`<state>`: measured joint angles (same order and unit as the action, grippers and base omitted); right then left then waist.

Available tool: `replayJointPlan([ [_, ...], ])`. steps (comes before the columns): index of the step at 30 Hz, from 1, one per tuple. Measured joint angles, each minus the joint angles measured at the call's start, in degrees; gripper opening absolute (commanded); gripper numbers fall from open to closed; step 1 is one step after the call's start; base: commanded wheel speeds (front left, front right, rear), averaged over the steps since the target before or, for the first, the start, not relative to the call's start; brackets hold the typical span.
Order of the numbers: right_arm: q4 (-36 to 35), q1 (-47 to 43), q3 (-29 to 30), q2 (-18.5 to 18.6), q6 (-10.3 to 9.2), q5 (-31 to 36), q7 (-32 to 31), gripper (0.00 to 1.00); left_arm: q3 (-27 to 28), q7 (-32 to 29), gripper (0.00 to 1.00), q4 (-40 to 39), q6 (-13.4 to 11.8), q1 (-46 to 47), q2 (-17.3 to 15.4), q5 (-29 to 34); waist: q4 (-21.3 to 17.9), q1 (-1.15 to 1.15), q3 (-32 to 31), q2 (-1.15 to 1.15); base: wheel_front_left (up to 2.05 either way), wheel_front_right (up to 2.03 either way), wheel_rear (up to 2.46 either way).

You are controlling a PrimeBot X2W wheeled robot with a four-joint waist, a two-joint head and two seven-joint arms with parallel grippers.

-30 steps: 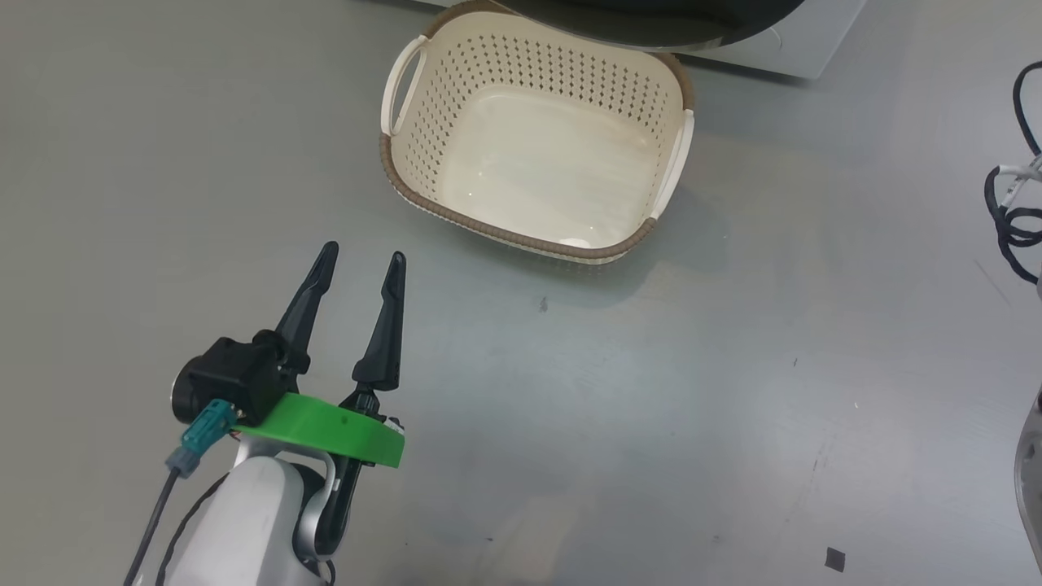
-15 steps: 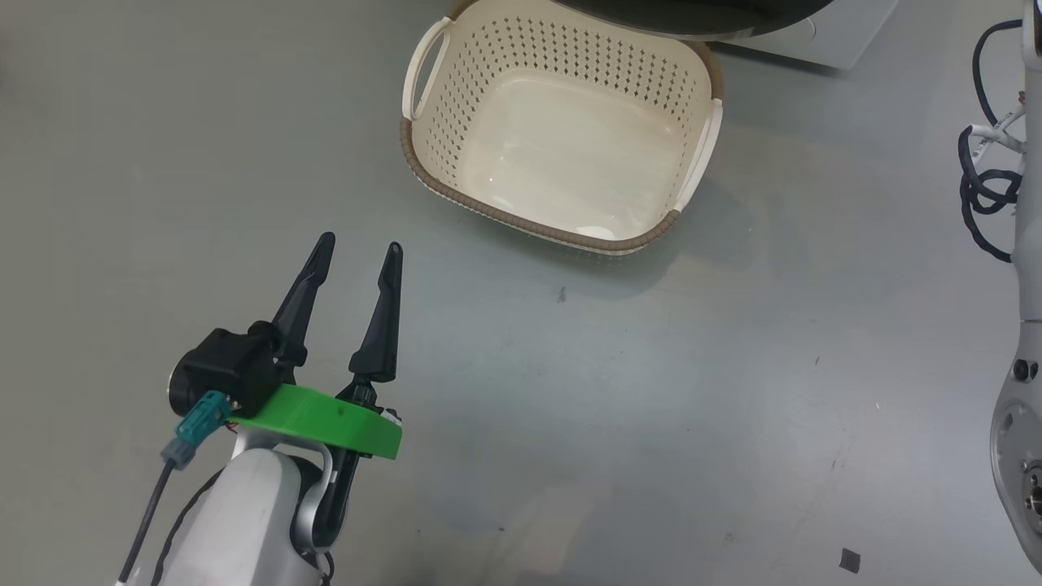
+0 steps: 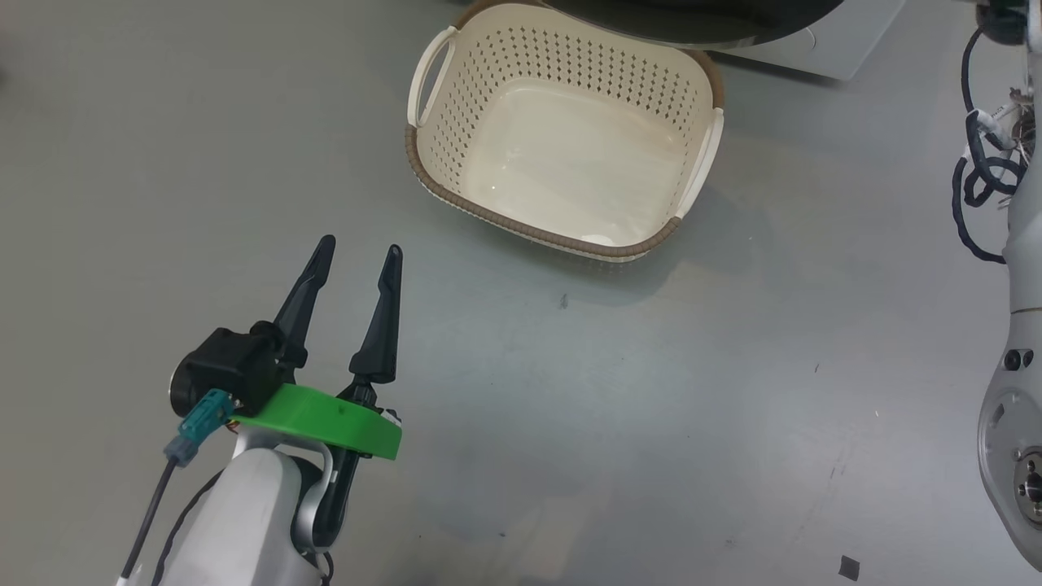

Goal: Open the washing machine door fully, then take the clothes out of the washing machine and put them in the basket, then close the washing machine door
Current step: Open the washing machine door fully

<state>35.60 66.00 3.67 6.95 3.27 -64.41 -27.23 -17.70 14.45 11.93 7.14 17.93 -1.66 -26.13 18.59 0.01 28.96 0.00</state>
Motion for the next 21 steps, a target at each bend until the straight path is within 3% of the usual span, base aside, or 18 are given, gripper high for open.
replayJointPlan([
  [9, 3.3, 0.2, 2.3, -0.5, -0.45, -5.9, -4.9, 0.0, -0.4, 0.0, 1.0, 1.0, 0.0, 0.0, 0.0, 0.1, 0.2, 0.0, -1.8, 0.0, 0.0, 0.0, 0.0],
  [21, 6.9, -2.4, 2.4, -0.7, -1.41, -8.3, -10.1, 0.0, -0.5, 0.0, 1.0, 1.7, 0.1, -0.4, 0.0, 0.5, 0.2, 0.0, -5.6, 0.0, 0.0, 0.0, 0.0],
])
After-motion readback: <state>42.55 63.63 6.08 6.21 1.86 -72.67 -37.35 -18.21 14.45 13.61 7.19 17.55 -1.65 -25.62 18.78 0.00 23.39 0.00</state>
